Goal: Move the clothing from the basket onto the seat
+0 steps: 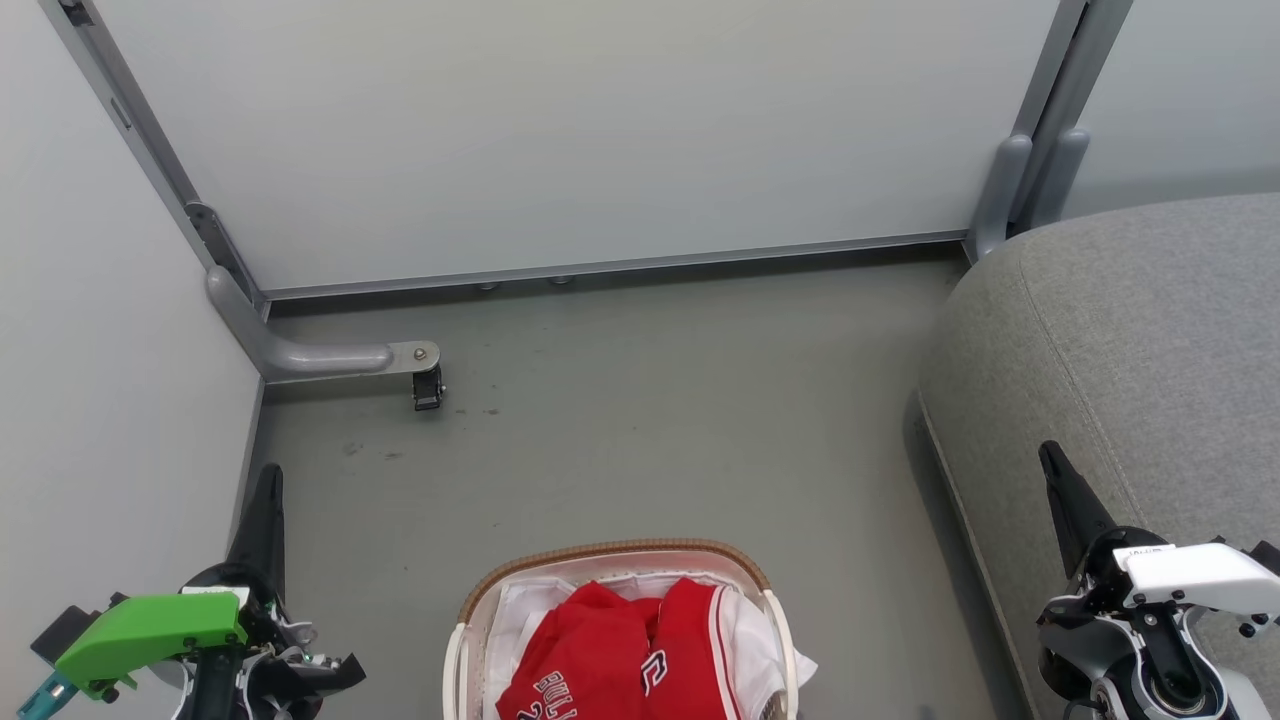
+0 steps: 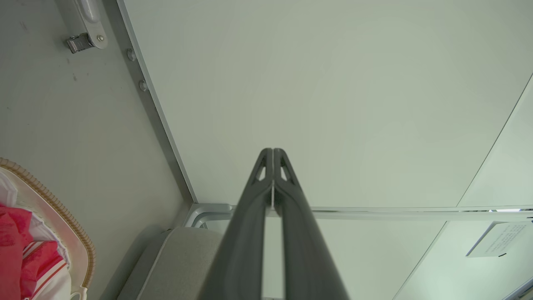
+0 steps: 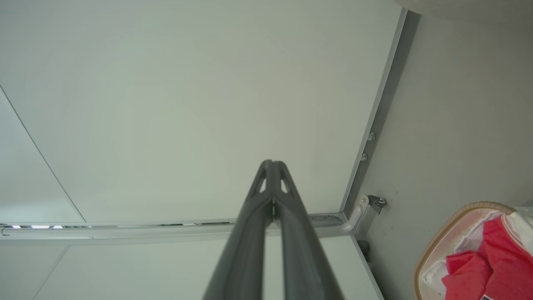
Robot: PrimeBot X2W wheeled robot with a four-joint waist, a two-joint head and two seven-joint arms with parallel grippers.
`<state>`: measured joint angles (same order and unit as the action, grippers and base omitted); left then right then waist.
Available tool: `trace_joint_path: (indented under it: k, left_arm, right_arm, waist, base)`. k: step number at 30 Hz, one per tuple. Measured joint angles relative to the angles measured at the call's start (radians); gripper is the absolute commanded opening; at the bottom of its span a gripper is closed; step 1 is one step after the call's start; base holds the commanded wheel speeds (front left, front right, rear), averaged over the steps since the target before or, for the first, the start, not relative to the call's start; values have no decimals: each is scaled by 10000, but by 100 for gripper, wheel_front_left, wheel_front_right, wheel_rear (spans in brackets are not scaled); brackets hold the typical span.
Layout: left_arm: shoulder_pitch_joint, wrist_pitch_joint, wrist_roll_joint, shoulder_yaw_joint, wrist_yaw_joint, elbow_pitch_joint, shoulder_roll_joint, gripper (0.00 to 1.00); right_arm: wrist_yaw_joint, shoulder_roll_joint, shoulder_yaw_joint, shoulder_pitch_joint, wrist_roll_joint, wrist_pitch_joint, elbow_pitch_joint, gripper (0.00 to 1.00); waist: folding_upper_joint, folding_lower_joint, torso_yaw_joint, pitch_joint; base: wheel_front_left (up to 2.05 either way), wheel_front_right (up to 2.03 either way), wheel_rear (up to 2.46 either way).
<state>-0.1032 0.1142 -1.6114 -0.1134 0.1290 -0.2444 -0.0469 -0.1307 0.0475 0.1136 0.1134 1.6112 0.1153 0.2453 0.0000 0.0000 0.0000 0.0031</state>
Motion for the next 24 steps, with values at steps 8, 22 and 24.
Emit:
trace_joint_path:
  k: [8,22,24]
  left_arm:
    - [164,-10,0,23,-2,-282,50,100]
    - [292,-623,1406,192,-2,-499,-58,100]
    - [274,-702,1852,180,-2,-499,-58,100]
  right_arm:
    - [2,-94,-21,-102,-2,0,263,100]
    - [4,173,-510,-82,-1398,-608,401,100]
    - [4,190,-564,9,-1781,-685,401,100]
  waist:
    - [0,0,-1,1]
    - [0,0,9,62]
    - [0,0,12,75]
  base:
    - [0,0,0]
    - [0,0,0]
    - [0,0,0]
